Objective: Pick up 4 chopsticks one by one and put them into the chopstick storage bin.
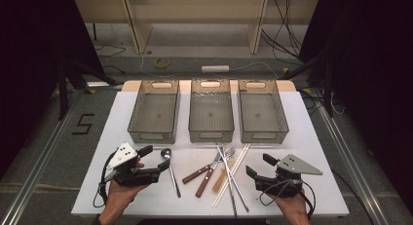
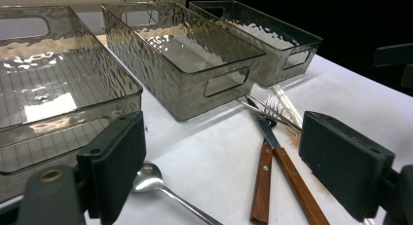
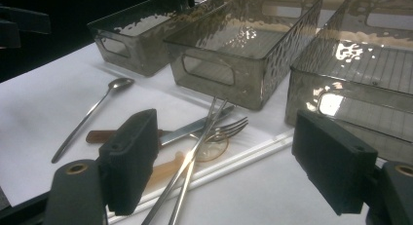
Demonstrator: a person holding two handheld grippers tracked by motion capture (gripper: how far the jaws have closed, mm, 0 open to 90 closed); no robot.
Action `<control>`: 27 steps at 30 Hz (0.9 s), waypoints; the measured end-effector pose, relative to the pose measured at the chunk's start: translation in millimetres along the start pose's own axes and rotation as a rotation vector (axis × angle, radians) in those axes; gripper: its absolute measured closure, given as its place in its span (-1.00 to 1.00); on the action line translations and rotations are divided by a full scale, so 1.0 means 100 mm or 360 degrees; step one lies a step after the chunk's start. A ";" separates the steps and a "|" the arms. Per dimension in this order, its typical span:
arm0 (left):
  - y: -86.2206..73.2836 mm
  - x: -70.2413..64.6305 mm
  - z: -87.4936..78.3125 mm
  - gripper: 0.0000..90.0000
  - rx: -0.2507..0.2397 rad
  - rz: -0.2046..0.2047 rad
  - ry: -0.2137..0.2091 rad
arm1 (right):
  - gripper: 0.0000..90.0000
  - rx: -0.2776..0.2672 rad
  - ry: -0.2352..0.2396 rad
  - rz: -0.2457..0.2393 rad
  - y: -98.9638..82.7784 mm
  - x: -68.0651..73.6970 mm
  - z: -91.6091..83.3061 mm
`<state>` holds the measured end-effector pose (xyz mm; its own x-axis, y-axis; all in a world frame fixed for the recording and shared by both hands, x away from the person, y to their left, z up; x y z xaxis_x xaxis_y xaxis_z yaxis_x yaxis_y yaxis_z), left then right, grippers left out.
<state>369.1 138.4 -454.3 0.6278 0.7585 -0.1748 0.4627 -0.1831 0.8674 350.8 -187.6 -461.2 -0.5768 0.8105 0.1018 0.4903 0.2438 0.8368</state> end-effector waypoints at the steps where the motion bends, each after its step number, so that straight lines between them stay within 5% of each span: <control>1: 0.00 0.00 0.00 -0.62 0.0001 0.0001 0.0000 | -0.41 0.0005 -0.0013 0.0001 0.00 0.00 0.00; 17: 0.00 0.00 0.00 -0.62 -0.0002 0.0006 0.0004 | -0.22 0.0116 -0.0036 -0.0004 -0.06 0.13 0.04; 27: 0.01 -0.01 0.00 -0.62 -0.0005 0.0012 -0.0002 | -0.02 0.0306 0.0020 -0.0057 -0.25 0.51 0.19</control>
Point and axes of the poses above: each handheld gripper's, and its own axes: z roughly forward along the jaws, y roughly out of its top, x roughly to its left, the point moved 8 cm from there along z, roughly forward along the jaws, and after that the axes turned 8 degrees about x, right-handed, at the moved point
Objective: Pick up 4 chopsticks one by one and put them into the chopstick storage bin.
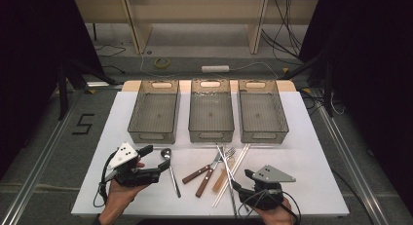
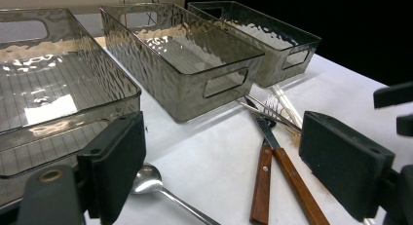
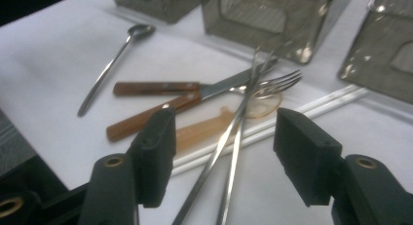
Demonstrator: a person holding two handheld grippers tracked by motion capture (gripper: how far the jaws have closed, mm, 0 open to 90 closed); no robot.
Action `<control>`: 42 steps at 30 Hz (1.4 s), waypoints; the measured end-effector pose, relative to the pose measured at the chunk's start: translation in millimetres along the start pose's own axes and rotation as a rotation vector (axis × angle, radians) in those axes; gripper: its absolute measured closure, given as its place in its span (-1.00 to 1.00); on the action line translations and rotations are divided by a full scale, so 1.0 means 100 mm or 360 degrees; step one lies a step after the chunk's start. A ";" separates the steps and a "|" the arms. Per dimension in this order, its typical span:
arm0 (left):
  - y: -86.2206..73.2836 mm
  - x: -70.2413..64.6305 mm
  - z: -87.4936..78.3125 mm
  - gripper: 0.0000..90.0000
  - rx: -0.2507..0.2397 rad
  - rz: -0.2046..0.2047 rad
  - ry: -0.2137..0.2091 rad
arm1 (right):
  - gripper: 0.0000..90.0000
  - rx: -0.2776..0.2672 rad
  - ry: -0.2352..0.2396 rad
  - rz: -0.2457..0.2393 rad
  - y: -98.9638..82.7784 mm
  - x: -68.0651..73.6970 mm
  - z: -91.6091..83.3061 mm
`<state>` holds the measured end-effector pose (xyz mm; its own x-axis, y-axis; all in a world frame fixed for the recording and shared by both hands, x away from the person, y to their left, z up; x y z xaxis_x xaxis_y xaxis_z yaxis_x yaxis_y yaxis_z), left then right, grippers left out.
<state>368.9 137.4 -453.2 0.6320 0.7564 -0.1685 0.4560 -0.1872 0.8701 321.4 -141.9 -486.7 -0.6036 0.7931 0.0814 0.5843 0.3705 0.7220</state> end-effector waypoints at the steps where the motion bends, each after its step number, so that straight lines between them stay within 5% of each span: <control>1: 0.00 0.00 0.00 -0.62 0.0002 0.0002 0.0000 | -0.02 0.0000 0.0000 0.0000 0.00 0.00 0.00; 11: 0.00 0.00 0.01 -0.62 0.0002 0.0005 0.0001 | 0.25 0.0244 0.0071 -0.0004 -0.16 0.09 0.20; 19: 0.00 0.00 0.01 -0.62 0.0007 0.0013 0.0001 | 0.33 0.0387 0.0024 -0.0079 -0.26 0.14 0.31; 33: 0.00 -0.01 0.02 -0.62 0.0018 0.0025 0.0003 | 0.42 0.0526 -0.0014 -0.0110 -0.33 0.13 0.45; 42: -0.01 -0.01 0.02 -0.62 0.0020 0.0029 0.0002 | 0.45 0.0542 -0.0048 -0.0153 -0.34 0.13 0.47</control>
Point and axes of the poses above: each handheld gripper's, and its own axes: z roughly forward along the jaws, y roughly out of its top, x roughly to its left, the point moved 8 cm from there along z, roughly forward along the jaws, and after that the axes turned 8 degrees about x, right-handed, at the moved point
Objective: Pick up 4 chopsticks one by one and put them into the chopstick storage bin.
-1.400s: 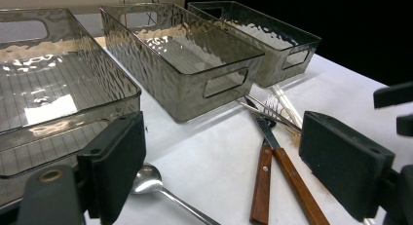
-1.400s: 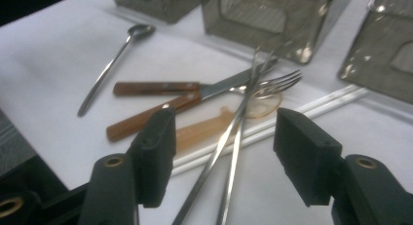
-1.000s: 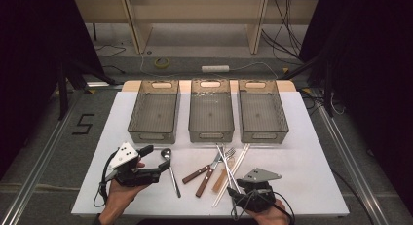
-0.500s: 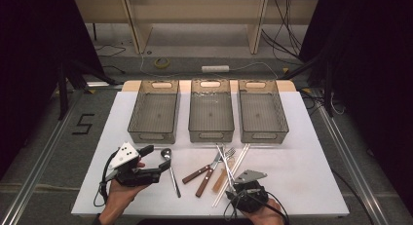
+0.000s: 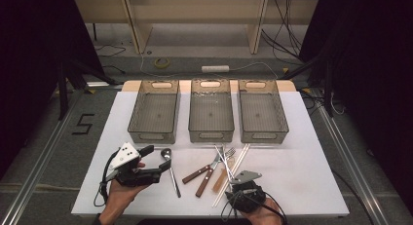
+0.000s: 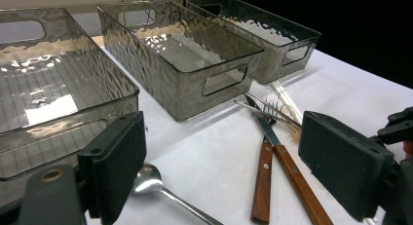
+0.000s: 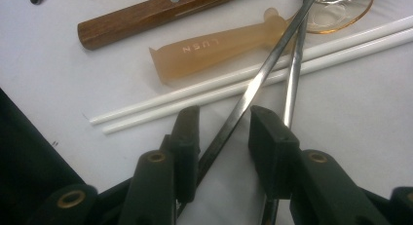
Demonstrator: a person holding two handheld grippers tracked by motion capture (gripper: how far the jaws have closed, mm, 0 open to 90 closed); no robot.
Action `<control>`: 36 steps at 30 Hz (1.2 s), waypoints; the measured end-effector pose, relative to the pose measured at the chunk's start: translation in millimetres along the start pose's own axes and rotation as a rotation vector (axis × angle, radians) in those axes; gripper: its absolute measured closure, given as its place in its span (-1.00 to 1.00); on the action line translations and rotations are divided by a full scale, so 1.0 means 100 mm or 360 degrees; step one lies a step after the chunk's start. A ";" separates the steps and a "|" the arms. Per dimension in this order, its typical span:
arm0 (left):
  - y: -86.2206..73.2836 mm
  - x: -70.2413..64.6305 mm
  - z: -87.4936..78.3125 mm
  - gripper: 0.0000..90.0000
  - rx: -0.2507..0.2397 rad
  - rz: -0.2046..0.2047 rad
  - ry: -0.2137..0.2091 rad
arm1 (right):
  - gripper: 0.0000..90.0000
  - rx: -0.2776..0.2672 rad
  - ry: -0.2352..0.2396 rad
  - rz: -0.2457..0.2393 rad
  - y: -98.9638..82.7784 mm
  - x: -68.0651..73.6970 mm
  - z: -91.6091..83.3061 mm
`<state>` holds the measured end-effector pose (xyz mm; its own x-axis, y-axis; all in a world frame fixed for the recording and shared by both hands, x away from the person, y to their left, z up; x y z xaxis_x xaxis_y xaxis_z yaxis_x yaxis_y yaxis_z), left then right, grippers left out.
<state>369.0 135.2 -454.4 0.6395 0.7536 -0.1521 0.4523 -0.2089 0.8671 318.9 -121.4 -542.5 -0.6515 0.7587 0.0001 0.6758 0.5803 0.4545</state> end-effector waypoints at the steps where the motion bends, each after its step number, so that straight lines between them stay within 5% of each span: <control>1: 0.00 0.00 0.00 -0.62 0.0000 0.0001 0.0000 | 0.46 -0.0002 -0.0005 -0.0002 0.00 0.00 0.00; 27: 0.00 0.00 0.01 -0.61 0.0001 0.0003 0.0004 | 0.51 0.0069 -0.0037 -0.0003 0.03 0.00 0.01; 36: 0.00 0.01 0.00 -0.61 0.0004 0.0001 0.0007 | 0.62 0.0129 0.0000 0.0063 0.05 -0.03 0.00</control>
Point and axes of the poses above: each handheld gripper's, and its own axes: z roughly forward along the jaws, y roughly out of its top, x roughly to its left, the point moved 8 cm from there along z, roughly forward along the jaws, and after that the axes turned 8 degrees about x, right-handed, at the moved point
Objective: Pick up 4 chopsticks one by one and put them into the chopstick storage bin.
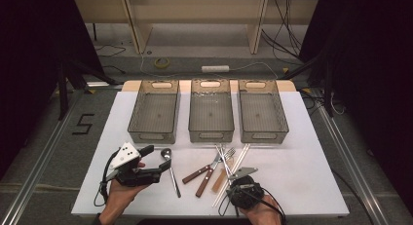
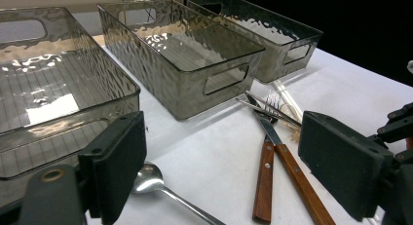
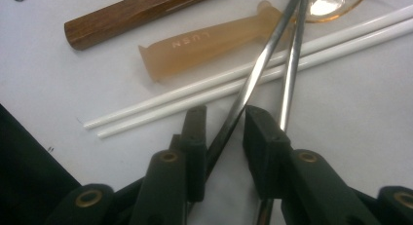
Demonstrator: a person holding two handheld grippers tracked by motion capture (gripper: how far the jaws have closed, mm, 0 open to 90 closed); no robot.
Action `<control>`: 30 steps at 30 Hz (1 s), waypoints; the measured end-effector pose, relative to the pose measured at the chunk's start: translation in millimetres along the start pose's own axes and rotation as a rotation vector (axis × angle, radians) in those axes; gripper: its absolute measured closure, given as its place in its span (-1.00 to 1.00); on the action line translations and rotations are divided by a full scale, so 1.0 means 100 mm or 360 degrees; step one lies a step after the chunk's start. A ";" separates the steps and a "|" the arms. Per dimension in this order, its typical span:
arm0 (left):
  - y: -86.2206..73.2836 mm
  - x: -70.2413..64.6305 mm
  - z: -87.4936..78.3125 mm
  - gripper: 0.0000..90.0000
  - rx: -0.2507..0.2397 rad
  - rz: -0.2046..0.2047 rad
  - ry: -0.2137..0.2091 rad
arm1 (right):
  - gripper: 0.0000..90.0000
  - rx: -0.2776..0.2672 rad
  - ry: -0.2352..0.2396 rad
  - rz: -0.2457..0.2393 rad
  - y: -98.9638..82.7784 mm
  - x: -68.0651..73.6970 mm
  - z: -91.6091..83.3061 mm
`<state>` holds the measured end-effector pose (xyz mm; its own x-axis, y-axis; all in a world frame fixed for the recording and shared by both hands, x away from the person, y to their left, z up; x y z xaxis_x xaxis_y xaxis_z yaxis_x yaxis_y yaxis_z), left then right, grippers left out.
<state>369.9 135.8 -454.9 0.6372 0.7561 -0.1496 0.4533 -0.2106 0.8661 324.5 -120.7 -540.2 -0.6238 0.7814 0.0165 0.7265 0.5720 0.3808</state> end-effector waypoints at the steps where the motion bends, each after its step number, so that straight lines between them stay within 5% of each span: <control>1: 0.00 0.00 0.00 -0.61 0.0000 0.0000 -0.0001 | 0.63 0.0003 0.0004 0.0011 0.00 -0.01 0.00; 20: 0.01 -0.01 0.01 -0.61 0.0001 0.0009 -0.0005 | 0.88 -0.0032 0.0124 0.0185 -0.01 -0.12 0.00; 30: 0.00 -0.02 0.01 -0.61 0.0010 0.0016 -0.0010 | 0.90 -0.0092 0.0123 0.0137 0.03 -0.09 -0.08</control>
<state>369.7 133.7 -455.0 0.6456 0.7500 -0.1438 0.4505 -0.2220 0.8647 330.0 -127.7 -532.1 -0.5820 0.8040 0.1218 0.7619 0.4867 0.4273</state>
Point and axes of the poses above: each handheld gripper's, and its own axes: z roughly forward along the jaws, y roughly out of its top, x roughly to its left, the point moved 8 cm from there along z, roughly forward along the jaws, and after that the axes turned 8 degrees about x, right-handed, at the moved point
